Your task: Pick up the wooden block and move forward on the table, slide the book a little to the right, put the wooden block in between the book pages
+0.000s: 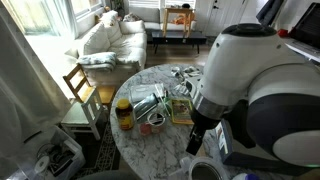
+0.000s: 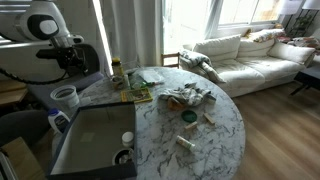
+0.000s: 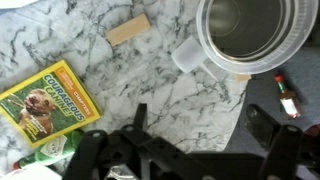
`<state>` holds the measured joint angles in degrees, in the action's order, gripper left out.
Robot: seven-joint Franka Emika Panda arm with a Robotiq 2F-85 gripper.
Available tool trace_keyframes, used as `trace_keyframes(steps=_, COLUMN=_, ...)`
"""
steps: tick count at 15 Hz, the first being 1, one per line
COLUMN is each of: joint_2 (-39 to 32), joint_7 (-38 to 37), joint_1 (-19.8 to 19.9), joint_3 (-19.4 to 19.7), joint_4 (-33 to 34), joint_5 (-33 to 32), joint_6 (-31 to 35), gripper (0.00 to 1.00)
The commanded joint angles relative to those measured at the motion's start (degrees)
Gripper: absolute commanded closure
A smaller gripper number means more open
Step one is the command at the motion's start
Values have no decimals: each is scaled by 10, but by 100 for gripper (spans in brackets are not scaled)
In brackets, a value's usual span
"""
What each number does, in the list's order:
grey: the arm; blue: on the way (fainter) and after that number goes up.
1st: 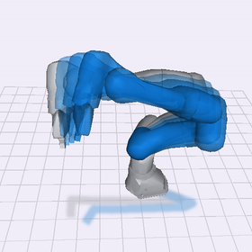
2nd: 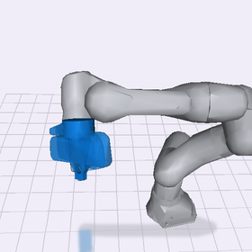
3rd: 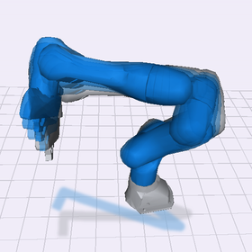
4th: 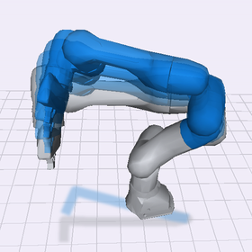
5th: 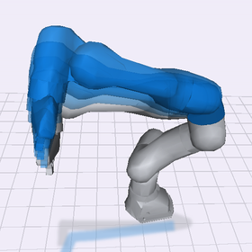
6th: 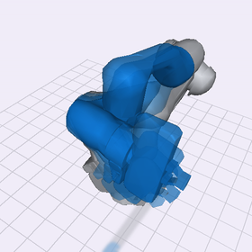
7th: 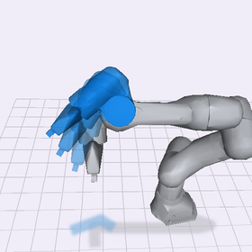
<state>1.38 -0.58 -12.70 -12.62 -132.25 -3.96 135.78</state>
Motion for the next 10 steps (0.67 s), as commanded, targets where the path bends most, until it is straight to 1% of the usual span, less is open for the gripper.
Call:
trace_keyframes(steps=1, joint_2=-2, joint_7=-3, joint_1=3, joint_3=1, joint_4=-4, joint_5=-1, joint_6=5, gripper=0)
trace_keyframes(steps=4, joint_2=-3, joint_7=-2, joint_1=1, joint_3=0, joint_4=2, joint_5=-1, joint_6=5, gripper=0)
trace_keyframes(steps=5, joint_2=-3, joint_7=18, joint_1=-1, joint_3=-2, joint_4=7, joint_5=21, joint_6=-6, gripper=0)
trace_keyframes(steps=7, joint_2=-23, joint_7=-29, joint_1=14, joint_3=13, joint_4=4, joint_5=26, joint_6=-9, gripper=0)
trace_keyframes(steps=10, joint_2=-49, joint_7=-85, joint_1=31, joint_3=33, joint_4=5, joint_5=25, joint_6=6, gripper=0)
